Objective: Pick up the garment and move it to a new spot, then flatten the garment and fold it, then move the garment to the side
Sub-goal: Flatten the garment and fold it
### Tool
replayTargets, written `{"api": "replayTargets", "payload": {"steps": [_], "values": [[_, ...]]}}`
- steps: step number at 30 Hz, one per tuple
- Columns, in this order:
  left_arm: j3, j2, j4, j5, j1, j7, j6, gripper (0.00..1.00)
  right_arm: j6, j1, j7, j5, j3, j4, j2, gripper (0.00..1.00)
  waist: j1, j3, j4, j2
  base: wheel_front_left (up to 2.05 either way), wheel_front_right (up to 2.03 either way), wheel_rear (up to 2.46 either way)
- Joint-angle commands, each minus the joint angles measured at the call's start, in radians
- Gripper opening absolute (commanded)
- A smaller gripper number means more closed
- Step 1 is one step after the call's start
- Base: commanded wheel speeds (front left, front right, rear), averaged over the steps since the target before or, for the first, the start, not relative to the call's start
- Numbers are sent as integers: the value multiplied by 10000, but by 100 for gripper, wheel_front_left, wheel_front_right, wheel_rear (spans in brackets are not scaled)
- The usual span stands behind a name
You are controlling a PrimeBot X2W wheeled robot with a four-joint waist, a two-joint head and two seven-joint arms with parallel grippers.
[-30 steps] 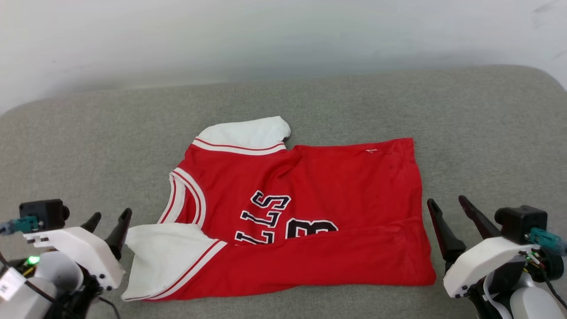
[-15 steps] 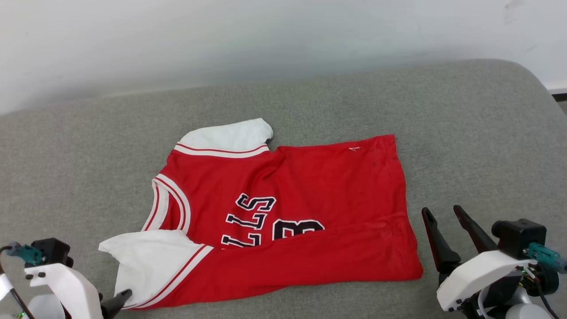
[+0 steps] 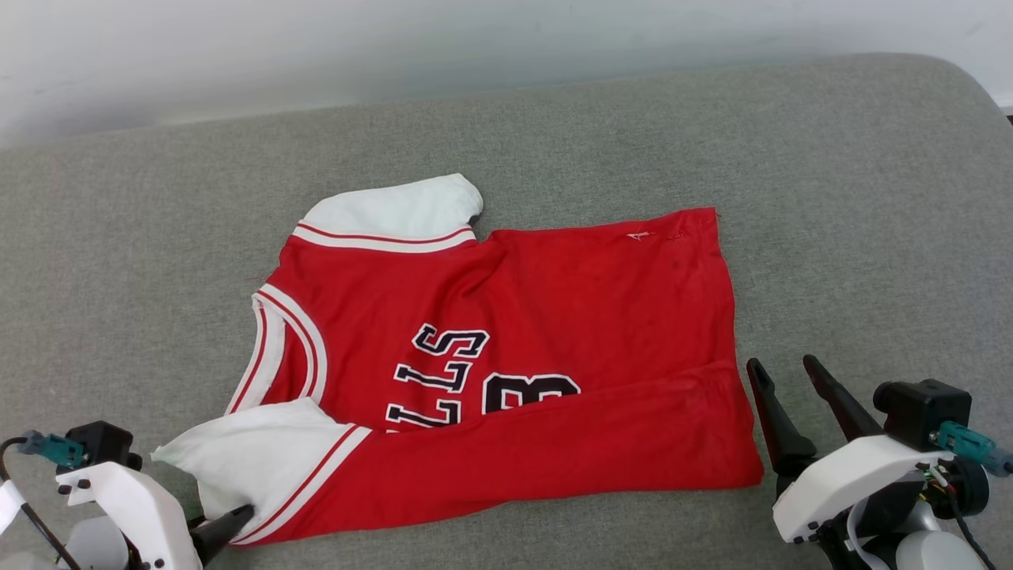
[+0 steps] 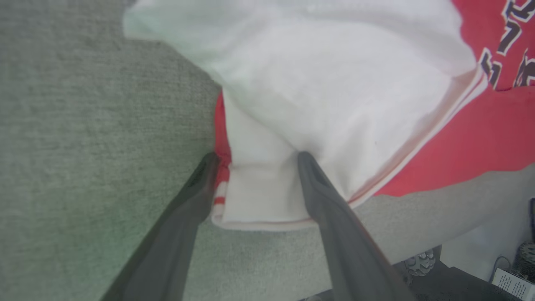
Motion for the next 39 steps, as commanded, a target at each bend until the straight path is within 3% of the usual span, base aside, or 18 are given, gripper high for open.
{"api": "replayTargets", "payload": {"steps": [1, 5, 11, 18, 24, 38, 39], "values": [[-385, -623, 229, -122, 16, 164, -218, 0, -4, -129, 29, 33, -64, 42, 52, 100, 1, 32, -2, 0, 0, 0, 0], [-433, -760, 394, -43, -90, 42, -368, 0, -4, -86, 136, 83, -247, 73, 52, 100, 1, -20, 30, 0, 0, 0, 0], [-191, -450, 163, 490, -293, -627, -352, 0, -4, 172, 1005, 291, -736, -13, -60, 100, 1, -358, 188, 0, 0, 0, 0], [122, 64, -1086, 1113, -179, -1255, 127, 0, -4, 554, 4293, 735, -911, -465, -830, 100, 1, -561, 507, 0, 0, 0, 0], [164, 213, -1964, 1539, -348, -1491, 399, 0, -4, 609, 6303, 920, -592, -1101, -1000, 100, 1, -314, 791, 0, 0, 0, 0], [66, -201, -2184, 1815, -760, -1851, 361, 0, 11, -59, 7485, 1294, 456, 357, -396, 100, 1, 547, 1186, 0, 0, 0, 0], [59, -215, -2151, 1810, -771, -1874, 320, 0, 12, -69, 7557, 1328, 511, 470, -359, 65, 1, 556, 1191, 0, 0, 0, 0]]}}
